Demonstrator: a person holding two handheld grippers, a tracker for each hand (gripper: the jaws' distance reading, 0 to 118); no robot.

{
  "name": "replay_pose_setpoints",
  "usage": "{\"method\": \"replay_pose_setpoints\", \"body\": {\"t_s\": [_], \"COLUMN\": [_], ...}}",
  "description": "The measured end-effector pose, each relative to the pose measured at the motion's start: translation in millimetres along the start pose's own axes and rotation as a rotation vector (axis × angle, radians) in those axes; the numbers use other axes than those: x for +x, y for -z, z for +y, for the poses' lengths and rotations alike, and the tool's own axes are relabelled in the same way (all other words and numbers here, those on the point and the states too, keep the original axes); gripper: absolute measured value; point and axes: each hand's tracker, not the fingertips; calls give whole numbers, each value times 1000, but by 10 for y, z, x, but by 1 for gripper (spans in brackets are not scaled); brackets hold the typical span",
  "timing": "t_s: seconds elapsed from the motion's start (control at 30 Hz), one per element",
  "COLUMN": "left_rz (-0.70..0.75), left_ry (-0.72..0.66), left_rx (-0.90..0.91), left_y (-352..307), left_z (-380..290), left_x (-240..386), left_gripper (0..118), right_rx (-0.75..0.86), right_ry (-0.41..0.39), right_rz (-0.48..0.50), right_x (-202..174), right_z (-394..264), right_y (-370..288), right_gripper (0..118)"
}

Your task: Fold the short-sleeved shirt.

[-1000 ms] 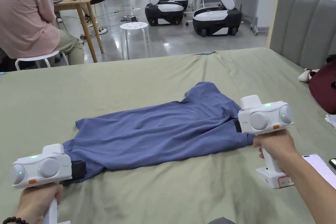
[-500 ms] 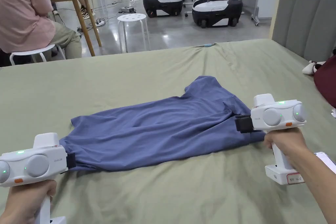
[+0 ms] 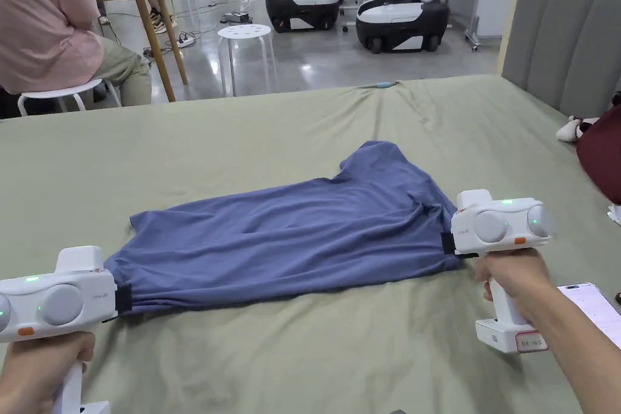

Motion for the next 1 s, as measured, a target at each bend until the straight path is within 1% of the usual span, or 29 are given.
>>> {"method": "replay_pose_setpoints", "body": {"t_s": [0.1,0.17,0.23,0.3,0.37,0.4,0.43,0.5,0.57,0.6,0.67,0.7,0.73,0.77,0.8,0.83,0.87,0.9,0.93,1.0], "left_rz": [-41,-44,-18,-27,-42,-41,-39,-29,-25,-22,-43,-37,-29,-29,-29,-39,-48,-67,-20,-15], "left_ry": [-11,38,84,80,62,55,50,53,21,-4,-11,-9,-5,-5,-6,-3,3,-8,-25,-38], "left_rx": [38,70,86,90,89,85,77,42,-20,-47,-54,-40,-19,-22,-19,-12,1,69,132,118], "left_y": [-224,-393,-584,-764,-895,-940,-953,-871,-713,-622,-533,-544,-585,-613,-635,-649,-669,-750,-837,-908], "left_z": [-1,-29,-102,-209,-349,-437,-535,-715,-883,-956,-1057,-1078,-1052,-1004,-953,-898,-849,-825,-757,-634], "left_x": [-79,-87,-116,-179,-257,-269,-271,-271,-273,-277,-281,-269,-257,-259,-274,-294,-307,-313,-300,-285], "left_gripper": [4,4,4,4,4,4,4,4,4,4,5,7,20,44,79,118,111,105,105,104], "right_rx": [20,42,51,48,58,57,48,-8,-36,-43,-17,-13,-32,-49,-52,-27,38,86,108,76], "right_ry": [7,3,15,37,60,62,53,6,-3,-6,-2,-1,-28,-50,-65,-57,-47,-37,-29,-28], "right_rz": [-5,3,5,30,37,33,23,12,15,7,6,-5,-49,-85,-102,-81,-55,-37,-32,-49], "right_x": [40,27,78,97,118,69,26,-23,-85,-98,-98,-98,-103,-104,-58,-42,-35,-35,6,-35], "right_z": [-64,-157,-287,-494,-725,-869,-994,-1163,-1300,-1333,-1320,-1272,-1200,-1144,-1093,-1053,-1015,-985,-955,-856], "right_y": [-215,-411,-656,-904,-1125,-1217,-1250,-1189,-1018,-936,-916,-947,-965,-983,-1051,-1112,-1176,-1235,-1303,-1372], "right_gripper": [5,5,5,5,5,5,5,5,6,9,25,41,71,91,107,115,116,116,113,111]}}
